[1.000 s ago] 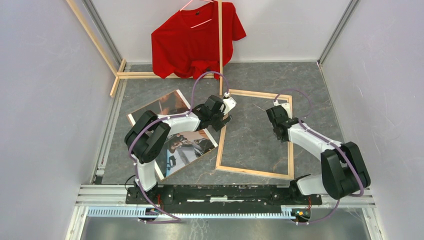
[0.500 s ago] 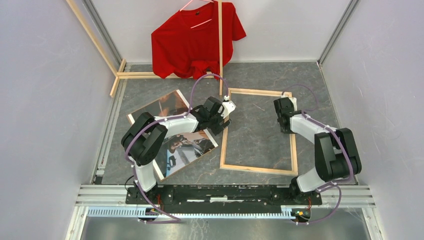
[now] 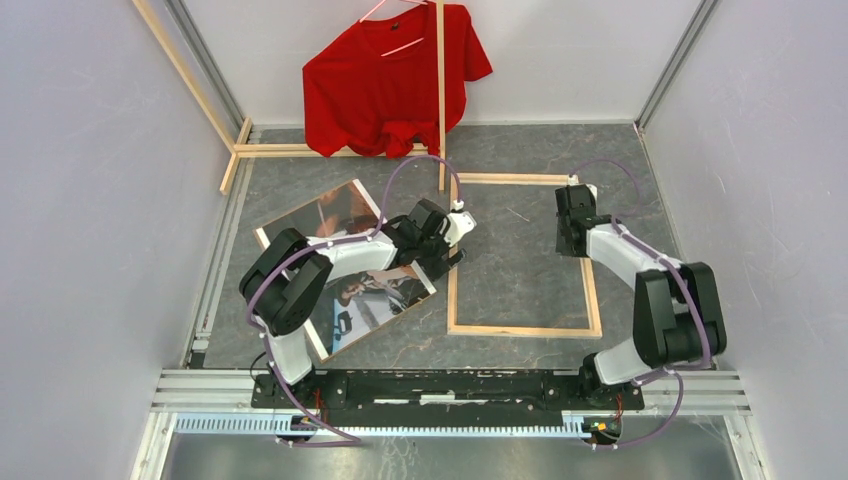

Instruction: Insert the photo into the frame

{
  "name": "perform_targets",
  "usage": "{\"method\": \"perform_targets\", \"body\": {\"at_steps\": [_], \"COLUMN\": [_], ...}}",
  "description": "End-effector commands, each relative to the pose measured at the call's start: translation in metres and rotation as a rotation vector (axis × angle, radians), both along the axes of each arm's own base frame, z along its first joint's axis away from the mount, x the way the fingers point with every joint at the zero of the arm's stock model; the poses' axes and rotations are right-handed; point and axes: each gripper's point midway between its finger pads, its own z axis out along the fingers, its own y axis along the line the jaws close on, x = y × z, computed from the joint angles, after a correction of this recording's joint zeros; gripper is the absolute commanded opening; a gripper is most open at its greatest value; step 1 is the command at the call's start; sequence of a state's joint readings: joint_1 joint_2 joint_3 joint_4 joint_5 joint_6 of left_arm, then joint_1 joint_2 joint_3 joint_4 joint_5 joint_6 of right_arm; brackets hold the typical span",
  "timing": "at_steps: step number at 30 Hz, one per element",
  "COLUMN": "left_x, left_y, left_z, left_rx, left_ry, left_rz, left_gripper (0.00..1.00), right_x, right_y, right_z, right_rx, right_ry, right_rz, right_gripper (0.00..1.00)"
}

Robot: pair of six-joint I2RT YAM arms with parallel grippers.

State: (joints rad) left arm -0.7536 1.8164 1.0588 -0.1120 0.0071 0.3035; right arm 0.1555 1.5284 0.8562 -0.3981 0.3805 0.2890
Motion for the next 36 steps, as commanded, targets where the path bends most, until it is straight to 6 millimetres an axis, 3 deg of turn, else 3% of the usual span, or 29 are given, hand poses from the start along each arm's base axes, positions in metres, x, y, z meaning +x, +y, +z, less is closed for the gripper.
{"method": "perform_targets", "body": {"at_steps": [1,5,9,12,15,17,20,25,28,32,36], "left_x": [-0.018,-0.022,-0.007,0.011,0.032,0.044,0.059,0.050,0.031,0.008,-0.011], "left_y": [-0.023,-0.024,-0.014,-0.004,0.024,0.051,0.111,0.229,0.298,0.376,0.417], "left_z": [0.012,0.018,0.037,0.068,0.103,0.121,0.142,0.141,0.131,0.110,0.085], "left_rx": [-0.083,-0.088,-0.049,-0.080,-0.123,-0.137,-0.140,-0.062,0.000,0.103,0.185], "left_ry": [0.043,0.046,-0.021,-0.048,-0.055,-0.068,-0.074,-0.074,-0.070,-0.037,0.021], "left_rz": [-0.036,-0.046,-0.021,0.022,0.097,0.153,0.271,0.455,0.556,0.696,0.777], "left_gripper": [1.00,1.00,1.00,1.00,1.00,1.00,1.00,1.00,1.00,1.00,1.00], "right_x": [-0.007,-0.026,-0.031,-0.023,-0.008,0.002,0.018,0.035,0.033,0.022,0.012], "right_y": [0.027,0.025,0.036,0.056,0.097,0.131,0.194,0.281,0.330,0.371,0.378], "right_z": [0.015,0.013,0.026,0.044,0.066,0.076,0.086,0.079,0.066,0.035,0.010], "right_rx": [0.170,0.180,0.234,0.295,0.360,0.391,0.474,0.521,0.562,0.646,0.695], "right_ry": [-0.110,-0.120,-0.178,-0.256,-0.312,-0.329,-0.326,-0.270,-0.213,-0.114,-0.063], "right_rz": [0.024,0.013,0.031,0.072,0.160,0.244,0.405,0.601,0.699,0.766,0.756], "right_gripper": [0.39,0.45,0.50,0.56,0.61,0.64,0.67,0.72,0.73,0.78,0.80]}}
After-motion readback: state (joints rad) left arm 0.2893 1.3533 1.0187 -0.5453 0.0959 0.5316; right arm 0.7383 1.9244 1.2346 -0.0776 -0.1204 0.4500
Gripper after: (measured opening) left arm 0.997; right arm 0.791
